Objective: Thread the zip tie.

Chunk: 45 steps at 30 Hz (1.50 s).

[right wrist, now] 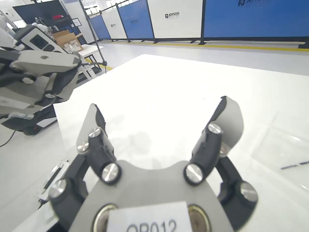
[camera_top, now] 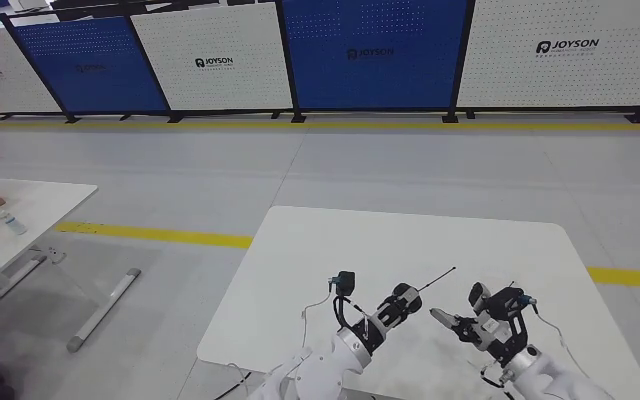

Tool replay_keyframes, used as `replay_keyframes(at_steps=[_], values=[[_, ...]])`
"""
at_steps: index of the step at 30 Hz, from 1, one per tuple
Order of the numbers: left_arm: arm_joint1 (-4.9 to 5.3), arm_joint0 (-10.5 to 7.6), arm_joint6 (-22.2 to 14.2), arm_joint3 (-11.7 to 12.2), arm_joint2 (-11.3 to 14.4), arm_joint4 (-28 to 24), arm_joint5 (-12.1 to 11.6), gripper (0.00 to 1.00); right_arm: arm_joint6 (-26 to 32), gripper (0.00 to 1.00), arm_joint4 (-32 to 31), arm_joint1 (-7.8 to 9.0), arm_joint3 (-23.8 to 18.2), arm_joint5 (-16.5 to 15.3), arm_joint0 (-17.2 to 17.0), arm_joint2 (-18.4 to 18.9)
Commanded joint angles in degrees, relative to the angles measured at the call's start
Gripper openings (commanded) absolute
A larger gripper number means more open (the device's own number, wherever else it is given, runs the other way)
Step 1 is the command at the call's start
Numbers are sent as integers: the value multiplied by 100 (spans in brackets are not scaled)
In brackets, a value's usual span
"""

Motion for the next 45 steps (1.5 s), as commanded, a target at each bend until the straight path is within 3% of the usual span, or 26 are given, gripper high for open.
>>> replay_keyframes(at_steps=[1,7,9,22,23,24,27,29,31,33,42,45], values=[[-2,1,-5,-5,6,-34,-9,0,3,100,0,0,0,0,0,0],[-34,-94,-40,-58,146,-105,30,0,-51,100,336,-98,106,25,116,-112],[-47,-135,25,-47,195,-45,96,0,-16,100,273,-128,139,243,167,-156],[-64,-182,50,27,252,-41,115,0,-126,100,637,-197,191,44,115,-150],[-68,-194,54,31,266,-42,122,0,-97,94,661,-210,205,16,131,-161],[-71,-202,58,32,274,-43,126,0,-67,82,674,-219,215,-8,144,-174],[-78,-221,75,34,292,-48,129,0,43,82,695,-243,209,-8,198,-236],[-82,-231,85,41,304,-38,133,0,86,75,673,-252,203,-8,221,-255],[-87,-240,96,61,327,-17,142,0,90,59,668,-263,189,-8,231,-270],[-92,-249,102,78,346,-4,154,0,70,73,665,-270,176,-8,236,-266],[-110,-273,123,131,417,37,173,0,33,64,637,-279,110,-8,213,-263],[-121,-297,145,170,460,70,190,0,37,50,676,-275,82,-8,206,-271]])
